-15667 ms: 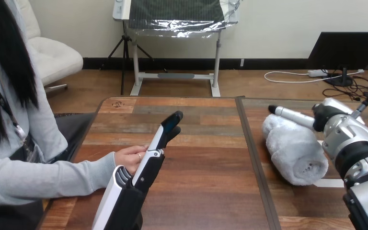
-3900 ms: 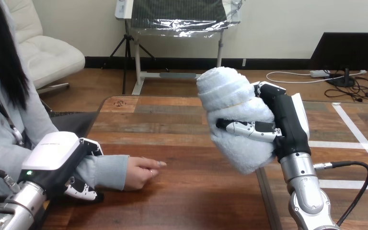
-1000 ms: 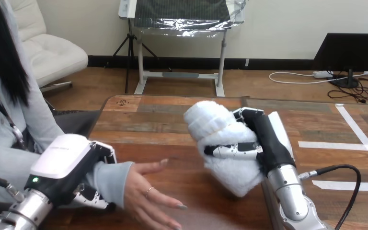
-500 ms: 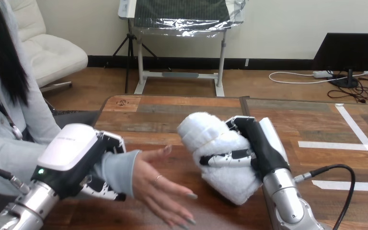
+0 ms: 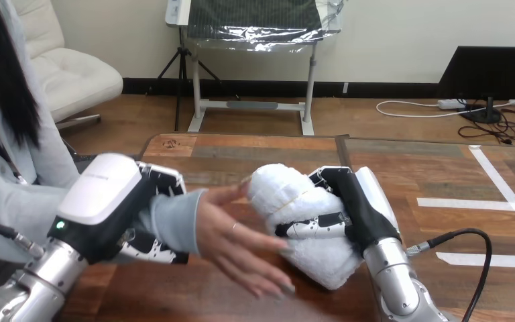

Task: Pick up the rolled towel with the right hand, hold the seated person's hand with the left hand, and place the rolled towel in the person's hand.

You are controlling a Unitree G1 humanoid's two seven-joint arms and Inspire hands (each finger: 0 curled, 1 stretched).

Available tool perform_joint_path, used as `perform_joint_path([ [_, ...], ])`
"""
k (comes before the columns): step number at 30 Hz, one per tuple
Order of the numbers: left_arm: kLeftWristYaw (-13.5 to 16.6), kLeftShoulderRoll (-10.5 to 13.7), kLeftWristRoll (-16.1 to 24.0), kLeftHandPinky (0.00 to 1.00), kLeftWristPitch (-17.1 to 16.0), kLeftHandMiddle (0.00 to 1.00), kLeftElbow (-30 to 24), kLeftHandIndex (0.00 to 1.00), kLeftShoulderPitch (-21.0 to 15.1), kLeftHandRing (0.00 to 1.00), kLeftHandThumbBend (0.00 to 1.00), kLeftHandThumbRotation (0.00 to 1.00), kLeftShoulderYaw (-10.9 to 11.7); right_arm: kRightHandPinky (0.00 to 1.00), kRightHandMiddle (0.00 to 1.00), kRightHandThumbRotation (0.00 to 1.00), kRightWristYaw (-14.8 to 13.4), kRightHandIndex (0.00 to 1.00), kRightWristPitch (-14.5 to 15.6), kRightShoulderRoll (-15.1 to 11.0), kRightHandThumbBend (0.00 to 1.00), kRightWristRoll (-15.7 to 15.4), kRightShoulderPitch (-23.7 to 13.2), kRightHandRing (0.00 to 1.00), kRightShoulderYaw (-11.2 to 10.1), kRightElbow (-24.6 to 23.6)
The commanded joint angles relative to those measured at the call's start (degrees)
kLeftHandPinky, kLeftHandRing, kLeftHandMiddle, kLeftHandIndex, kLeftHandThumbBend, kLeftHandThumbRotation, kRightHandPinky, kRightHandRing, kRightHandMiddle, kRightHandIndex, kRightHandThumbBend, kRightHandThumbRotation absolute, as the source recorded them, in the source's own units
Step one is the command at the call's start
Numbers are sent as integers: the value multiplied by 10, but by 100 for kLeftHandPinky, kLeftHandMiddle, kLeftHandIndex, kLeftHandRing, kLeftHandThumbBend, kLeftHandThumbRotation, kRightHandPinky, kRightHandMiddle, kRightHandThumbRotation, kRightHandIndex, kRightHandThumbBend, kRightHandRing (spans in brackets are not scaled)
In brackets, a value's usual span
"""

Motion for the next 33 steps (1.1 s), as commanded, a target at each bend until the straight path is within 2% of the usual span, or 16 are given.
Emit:
perform_joint_path([
  [1,3,-18,-20,26,-21,33,-40,37,-61,28,100,12,17,29,43,0,-12,44,4,6,79,-8,-36,33,13,-14],
  [6,4,-21,-15,26,-21,33,-37,36,-65,28,100,13,15,28,43,0,-23,44,3,7,80,-16,-34,33,23,-16],
  [18,15,-32,2,28,-31,34,-18,37,-77,29,100,16,7,28,42,0,-26,43,-11,8,80,-25,-26,32,41,-24],
  [25,8,-40,-2,28,-36,35,-7,37,-82,30,100,18,3,27,42,0,-15,43,-35,11,80,-14,-15,32,39,-38],
  [33,16,-45,5,28,-48,35,8,37,-89,30,100,18,-1,25,42,0,8,42,-63,11,79,-1,-2,31,34,-60],
])
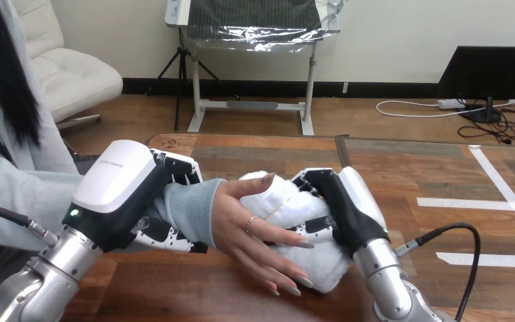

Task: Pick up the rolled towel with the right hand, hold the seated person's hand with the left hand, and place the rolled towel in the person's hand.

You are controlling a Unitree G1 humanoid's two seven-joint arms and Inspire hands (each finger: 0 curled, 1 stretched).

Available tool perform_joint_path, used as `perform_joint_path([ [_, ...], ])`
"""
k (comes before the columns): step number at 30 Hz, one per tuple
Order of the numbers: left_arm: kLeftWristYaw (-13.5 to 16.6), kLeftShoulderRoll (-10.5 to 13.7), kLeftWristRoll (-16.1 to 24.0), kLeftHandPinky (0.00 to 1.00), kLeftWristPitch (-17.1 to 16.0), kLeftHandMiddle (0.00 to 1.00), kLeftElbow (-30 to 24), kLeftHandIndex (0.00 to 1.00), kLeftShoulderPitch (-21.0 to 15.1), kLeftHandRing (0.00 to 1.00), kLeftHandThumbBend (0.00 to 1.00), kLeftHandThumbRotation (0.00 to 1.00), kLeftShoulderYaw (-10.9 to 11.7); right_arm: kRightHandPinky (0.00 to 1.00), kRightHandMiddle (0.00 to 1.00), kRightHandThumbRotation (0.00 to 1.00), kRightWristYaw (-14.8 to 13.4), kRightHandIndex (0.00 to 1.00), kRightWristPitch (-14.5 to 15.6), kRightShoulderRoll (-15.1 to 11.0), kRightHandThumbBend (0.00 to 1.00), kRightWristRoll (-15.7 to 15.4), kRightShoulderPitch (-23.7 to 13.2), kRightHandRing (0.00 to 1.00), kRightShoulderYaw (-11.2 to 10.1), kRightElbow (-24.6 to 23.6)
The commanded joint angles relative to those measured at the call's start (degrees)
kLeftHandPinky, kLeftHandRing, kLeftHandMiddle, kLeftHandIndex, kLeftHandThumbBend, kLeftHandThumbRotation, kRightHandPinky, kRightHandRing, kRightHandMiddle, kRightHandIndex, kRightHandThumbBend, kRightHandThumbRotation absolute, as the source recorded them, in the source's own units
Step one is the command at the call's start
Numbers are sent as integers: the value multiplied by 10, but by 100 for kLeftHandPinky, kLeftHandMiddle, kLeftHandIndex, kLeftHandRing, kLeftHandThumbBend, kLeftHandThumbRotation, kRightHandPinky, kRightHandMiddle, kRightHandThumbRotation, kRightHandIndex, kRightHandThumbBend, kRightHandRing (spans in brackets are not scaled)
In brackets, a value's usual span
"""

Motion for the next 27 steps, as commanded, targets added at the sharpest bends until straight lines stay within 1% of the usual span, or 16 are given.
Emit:
perform_joint_path([
  [1,17,-21,-3,28,-29,35,-1,37,-60,30,100,18,-1,25,42,0,18,42,-41,8,79,22,-7,30,-3,-46],
  [7,14,-25,-1,27,-31,35,5,37,-63,30,100,18,-3,24,42,0,50,42,-67,8,78,46,10,30,-11,-73],
  [10,13,-27,-1,27,-32,35,5,37,-63,30,100,19,-3,24,42,0,59,42,-73,8,78,52,17,29,-12,-85],
  [14,8,-31,-5,27,-35,35,10,37,-64,30,100,19,-5,23,41,0,89,42,-91,7,78,74,35,29,-17,-119],
  [16,8,-32,-4,27,-36,35,13,37,-65,30,100,19,-6,23,41,0,98,42,-96,5,78,80,43,29,-18,-137],
  [27,7,-39,-2,27,-38,35,18,38,-67,30,100,19,-9,23,40,0,145,42,-100,-7,78,105,93,28,-22,-243],
])
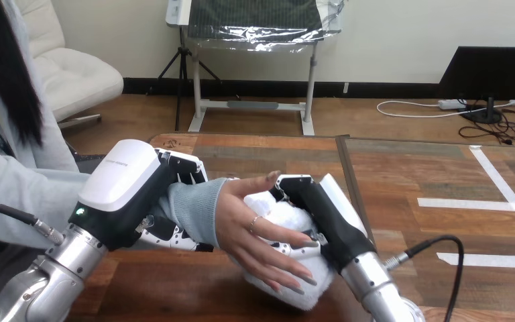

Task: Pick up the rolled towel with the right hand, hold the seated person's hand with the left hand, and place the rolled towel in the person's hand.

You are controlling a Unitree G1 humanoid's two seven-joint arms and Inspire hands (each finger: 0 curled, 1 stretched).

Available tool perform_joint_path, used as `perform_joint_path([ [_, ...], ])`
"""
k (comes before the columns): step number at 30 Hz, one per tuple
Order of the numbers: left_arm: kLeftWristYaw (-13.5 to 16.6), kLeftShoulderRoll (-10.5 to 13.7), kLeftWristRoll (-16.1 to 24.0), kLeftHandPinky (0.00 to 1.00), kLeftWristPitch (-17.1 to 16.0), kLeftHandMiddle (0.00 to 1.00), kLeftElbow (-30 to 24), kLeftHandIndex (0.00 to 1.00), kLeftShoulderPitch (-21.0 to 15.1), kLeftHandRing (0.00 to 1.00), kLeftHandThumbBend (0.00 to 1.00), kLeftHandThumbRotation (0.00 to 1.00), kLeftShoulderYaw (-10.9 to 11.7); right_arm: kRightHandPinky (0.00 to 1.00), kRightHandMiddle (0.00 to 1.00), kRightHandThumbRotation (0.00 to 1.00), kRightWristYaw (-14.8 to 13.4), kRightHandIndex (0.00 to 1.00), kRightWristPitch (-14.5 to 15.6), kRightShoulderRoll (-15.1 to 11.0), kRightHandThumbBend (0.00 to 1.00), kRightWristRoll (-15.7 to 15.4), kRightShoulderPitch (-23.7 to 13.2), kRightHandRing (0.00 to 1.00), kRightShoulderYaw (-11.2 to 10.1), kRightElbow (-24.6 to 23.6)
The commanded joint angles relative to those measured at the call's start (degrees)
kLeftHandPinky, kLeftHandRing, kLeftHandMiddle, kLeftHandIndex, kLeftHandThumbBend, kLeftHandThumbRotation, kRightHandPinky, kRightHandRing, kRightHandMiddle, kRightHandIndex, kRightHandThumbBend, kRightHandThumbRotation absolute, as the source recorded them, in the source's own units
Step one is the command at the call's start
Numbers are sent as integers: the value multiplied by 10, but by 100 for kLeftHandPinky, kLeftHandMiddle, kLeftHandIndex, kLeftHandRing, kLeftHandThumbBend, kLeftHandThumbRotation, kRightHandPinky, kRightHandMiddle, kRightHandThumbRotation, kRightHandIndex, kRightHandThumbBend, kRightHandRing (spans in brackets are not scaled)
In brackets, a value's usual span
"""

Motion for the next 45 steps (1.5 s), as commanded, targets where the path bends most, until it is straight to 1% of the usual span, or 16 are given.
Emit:
perform_joint_path([
  [1,8,-25,-4,27,-26,35,-5,38,-54,29,100,19,-9,23,40,0,25,42,-27,-16,78,38,2,28,-16,-119],
  [6,12,-27,0,27,-27,34,0,38,-56,29,100,19,-10,23,40,0,48,41,-19,-19,78,57,22,29,-16,-163],
  [13,7,-27,0,27,-27,34,3,38,-56,29,100,19,-12,24,40,0,83,41,-10,-27,78,86,51,29,-16,-219],
  [20,7,-28,-1,27,-33,34,12,38,-58,29,100,19,-14,24,41,0,104,41,-2,-36,78,101,73,30,-17,-262],
  [31,2,-27,-5,27,-37,34,20,38,-58,29,100,19,-15,25,41,0,120,41,12,-44,77,110,100,30,-19,-313],
  [45,4,-25,-4,27,-45,34,31,38,-60,29,100,17,-15,25,40,0,132,40,35,-48,78,117,118,30,-23,-357],
])
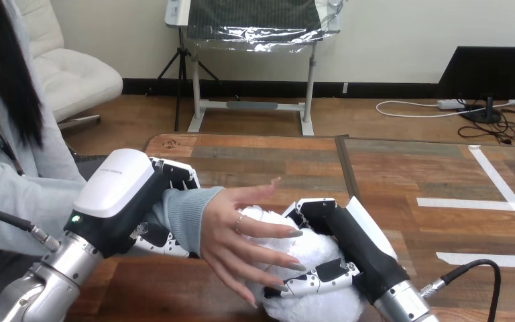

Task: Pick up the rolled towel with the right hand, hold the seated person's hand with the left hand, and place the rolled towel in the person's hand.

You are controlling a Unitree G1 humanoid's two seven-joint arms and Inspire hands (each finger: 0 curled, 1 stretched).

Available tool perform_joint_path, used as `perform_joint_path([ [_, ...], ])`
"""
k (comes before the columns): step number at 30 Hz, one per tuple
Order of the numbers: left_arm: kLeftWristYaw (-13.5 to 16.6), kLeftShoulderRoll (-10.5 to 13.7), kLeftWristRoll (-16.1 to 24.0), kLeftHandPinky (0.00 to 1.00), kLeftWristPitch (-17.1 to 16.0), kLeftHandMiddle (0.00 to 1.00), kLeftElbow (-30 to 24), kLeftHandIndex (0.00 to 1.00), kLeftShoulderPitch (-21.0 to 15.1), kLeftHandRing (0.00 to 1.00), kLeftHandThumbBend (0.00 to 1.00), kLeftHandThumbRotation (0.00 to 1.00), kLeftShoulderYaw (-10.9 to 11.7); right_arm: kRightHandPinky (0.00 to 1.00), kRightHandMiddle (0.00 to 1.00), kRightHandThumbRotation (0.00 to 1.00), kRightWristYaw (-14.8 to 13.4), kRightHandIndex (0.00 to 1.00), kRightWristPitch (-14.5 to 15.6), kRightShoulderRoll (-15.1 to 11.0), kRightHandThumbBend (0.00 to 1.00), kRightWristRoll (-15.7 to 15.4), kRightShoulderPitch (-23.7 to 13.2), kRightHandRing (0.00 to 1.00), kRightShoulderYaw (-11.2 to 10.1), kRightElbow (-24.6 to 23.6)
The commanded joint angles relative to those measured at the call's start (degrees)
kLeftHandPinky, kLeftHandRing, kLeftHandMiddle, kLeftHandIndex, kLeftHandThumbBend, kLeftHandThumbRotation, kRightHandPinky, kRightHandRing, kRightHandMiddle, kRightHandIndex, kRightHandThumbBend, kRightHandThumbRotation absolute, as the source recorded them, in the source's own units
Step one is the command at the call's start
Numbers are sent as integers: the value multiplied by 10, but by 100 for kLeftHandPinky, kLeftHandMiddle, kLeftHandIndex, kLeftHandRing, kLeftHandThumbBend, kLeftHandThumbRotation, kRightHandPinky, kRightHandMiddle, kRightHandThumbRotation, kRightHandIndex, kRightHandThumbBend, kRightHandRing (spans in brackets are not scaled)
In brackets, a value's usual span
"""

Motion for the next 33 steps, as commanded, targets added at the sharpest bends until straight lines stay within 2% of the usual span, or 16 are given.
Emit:
perform_joint_path([
  [1,5,-25,-5,27,-39,34,-6,38,-60,29,100,17,-15,25,40,0,4,40,-13,11,78,38,-40,30,-18,-110],
  [15,-2,-27,-12,27,-49,34,13,38,-64,30,100,16,-15,25,40,0,12,40,6,9,77,44,-32,30,-21,-143],
  [33,0,-30,-7,28,-59,35,34,39,-71,31,100,15,-17,25,41,0,21,40,10,9,77,52,-30,30,-24,-176],
])
